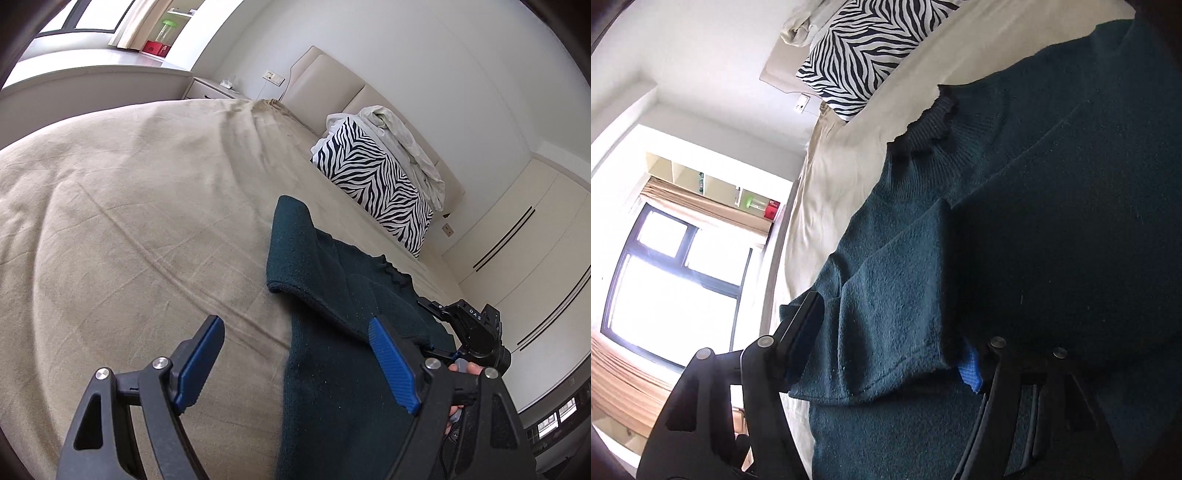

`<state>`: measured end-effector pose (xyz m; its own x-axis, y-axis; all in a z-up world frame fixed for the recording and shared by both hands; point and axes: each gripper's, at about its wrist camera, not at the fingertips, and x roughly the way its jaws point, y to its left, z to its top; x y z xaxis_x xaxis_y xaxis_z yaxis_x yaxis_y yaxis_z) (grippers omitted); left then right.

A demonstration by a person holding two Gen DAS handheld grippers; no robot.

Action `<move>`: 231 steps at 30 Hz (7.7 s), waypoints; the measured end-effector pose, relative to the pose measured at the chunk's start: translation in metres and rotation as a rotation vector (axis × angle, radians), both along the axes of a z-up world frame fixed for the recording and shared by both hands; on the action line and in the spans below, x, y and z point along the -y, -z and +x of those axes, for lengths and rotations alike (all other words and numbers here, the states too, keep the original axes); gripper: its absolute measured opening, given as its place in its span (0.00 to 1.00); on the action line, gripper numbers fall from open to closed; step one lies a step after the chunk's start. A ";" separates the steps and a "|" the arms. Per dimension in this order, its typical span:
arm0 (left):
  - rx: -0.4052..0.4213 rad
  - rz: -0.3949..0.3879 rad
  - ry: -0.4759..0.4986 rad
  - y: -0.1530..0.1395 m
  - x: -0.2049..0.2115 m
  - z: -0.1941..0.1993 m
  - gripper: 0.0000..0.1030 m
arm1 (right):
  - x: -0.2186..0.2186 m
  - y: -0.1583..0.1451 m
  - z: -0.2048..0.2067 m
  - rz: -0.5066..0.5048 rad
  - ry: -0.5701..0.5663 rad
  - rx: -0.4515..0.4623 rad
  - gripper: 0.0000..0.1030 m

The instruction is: Fold small clothes

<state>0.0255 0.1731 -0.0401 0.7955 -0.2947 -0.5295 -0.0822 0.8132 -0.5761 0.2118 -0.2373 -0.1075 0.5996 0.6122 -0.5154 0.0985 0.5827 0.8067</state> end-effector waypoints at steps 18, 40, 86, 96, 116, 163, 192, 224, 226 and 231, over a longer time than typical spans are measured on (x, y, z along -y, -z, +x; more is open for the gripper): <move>0.005 0.002 0.024 -0.012 0.011 0.022 0.79 | 0.092 -0.024 0.001 -0.121 0.214 -0.007 0.07; -0.195 0.230 0.223 0.032 0.106 0.186 0.22 | 0.124 0.005 -0.010 -0.144 0.191 -0.075 0.09; -0.230 0.198 0.243 -0.006 0.062 -0.061 0.61 | 0.154 -0.044 -0.238 -0.334 0.114 0.005 0.55; -0.365 0.132 0.325 0.024 0.062 -0.137 0.61 | 0.180 -0.051 -0.368 -0.411 0.167 -0.034 0.55; -0.467 0.133 0.379 0.026 0.069 -0.150 0.51 | 0.209 -0.027 -0.425 -0.197 0.164 -0.193 0.41; -0.227 -0.479 0.228 -0.045 -0.009 -0.097 0.07 | 0.233 -0.094 -0.366 -0.041 0.260 0.044 0.06; -0.215 -0.487 0.147 -0.027 0.002 0.123 0.07 | 0.234 -0.105 -0.101 -0.254 0.272 0.091 0.06; -0.212 -0.208 0.137 -0.001 0.024 0.158 0.50 | 0.245 -0.050 -0.051 -0.408 0.309 0.012 0.69; -0.222 -0.169 0.146 0.003 0.031 0.141 0.50 | 0.232 -0.053 -0.067 -0.456 0.267 0.020 0.69; -0.233 -0.088 0.156 0.013 0.042 0.105 0.50 | 0.203 -0.054 -0.106 -0.572 0.184 0.041 0.67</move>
